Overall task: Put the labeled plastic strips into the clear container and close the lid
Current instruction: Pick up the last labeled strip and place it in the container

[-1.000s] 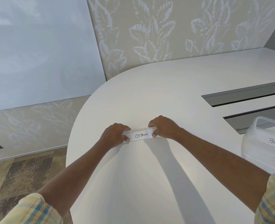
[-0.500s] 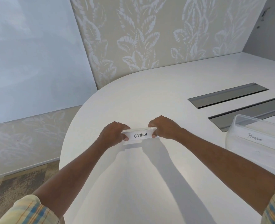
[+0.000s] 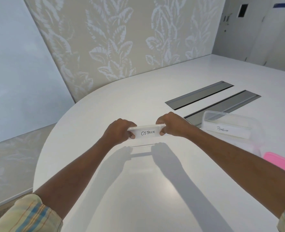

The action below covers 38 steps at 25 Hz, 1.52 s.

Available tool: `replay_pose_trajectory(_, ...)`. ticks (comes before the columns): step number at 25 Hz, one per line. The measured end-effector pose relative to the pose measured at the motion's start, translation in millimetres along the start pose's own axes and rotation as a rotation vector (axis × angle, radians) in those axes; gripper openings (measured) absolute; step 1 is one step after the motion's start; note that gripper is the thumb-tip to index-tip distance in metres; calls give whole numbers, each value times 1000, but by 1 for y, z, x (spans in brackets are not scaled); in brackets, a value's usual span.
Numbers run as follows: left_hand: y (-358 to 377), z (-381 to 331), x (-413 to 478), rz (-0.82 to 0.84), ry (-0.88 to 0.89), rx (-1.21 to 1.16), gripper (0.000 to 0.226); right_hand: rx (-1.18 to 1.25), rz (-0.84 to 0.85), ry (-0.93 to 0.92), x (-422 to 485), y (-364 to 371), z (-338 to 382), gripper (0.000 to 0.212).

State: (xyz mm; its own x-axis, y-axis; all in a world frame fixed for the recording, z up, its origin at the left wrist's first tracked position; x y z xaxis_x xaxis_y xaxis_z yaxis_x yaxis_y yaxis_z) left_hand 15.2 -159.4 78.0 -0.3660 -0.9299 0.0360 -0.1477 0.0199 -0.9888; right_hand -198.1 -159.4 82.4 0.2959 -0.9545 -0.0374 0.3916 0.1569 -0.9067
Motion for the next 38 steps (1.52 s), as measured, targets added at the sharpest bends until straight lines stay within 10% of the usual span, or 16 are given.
replay_pose_trajectory(23,0,-277,109,-10,304,-6,31,20,-253,275,-144,-136,-219,38)
replay_pose_trajectory(38,47,-346,146,24,350,61,41,-63,-81,340,-155,-125,-292,51)
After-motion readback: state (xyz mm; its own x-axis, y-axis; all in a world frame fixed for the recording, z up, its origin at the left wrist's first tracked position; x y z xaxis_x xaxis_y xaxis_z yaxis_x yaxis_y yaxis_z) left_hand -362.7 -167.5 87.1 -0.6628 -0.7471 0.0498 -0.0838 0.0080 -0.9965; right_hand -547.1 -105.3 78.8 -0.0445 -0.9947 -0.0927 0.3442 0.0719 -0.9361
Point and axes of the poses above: each hand's wrist, its own x-axis towards the middle knuckle, its own y-axis out of the palm, z = x × y, the point moved 9 cm from there along x, towards the middle knuckle, and after that the axes turned 6 degrees about x, right-handed, at the moved point
